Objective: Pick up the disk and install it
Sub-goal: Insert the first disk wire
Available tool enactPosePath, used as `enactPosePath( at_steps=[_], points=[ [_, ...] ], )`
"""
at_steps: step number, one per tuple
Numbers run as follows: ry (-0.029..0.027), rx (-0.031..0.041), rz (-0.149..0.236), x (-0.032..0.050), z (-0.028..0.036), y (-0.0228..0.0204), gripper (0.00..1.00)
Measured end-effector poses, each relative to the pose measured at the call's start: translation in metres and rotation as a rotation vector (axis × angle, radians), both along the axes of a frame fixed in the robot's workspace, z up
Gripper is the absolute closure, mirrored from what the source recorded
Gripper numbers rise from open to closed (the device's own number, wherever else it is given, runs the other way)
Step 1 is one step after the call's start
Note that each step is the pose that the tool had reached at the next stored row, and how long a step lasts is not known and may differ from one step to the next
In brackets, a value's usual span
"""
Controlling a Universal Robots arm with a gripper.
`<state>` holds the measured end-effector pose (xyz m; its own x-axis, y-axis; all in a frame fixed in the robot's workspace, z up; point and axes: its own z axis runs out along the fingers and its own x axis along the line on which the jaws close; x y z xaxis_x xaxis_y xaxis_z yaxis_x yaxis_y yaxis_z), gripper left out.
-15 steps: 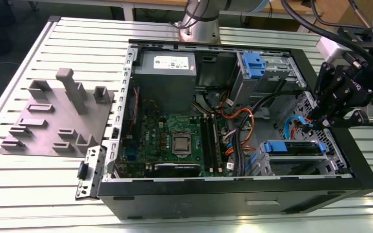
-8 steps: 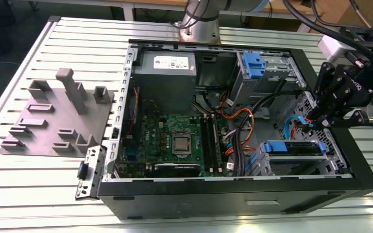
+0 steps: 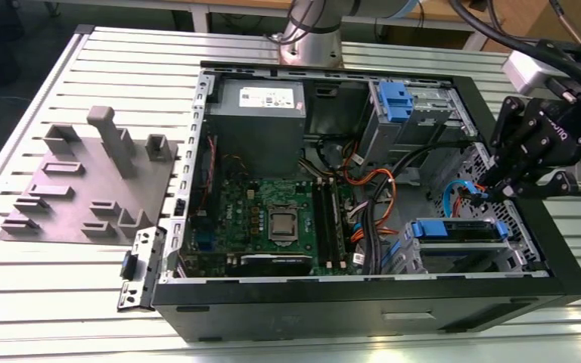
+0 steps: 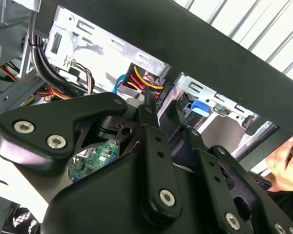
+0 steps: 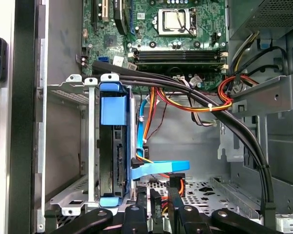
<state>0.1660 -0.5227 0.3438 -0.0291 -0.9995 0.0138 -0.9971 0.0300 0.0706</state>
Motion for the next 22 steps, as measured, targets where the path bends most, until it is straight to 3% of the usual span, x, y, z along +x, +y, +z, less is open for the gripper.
enactPosePath(
  at_steps=[7, 11, 22],
  points=[
    [0.0220, 0.0001, -0.003, 0.0039, 0.0000, 0.0009, 0.69],
    [0.0298, 0.0001, -0.006, 0.0056, -0.0003, 0.0012, 0.69],
    [0.0311, 0.0000, -0.007, 0.0061, -0.0005, 0.0012, 0.69]
  ],
)
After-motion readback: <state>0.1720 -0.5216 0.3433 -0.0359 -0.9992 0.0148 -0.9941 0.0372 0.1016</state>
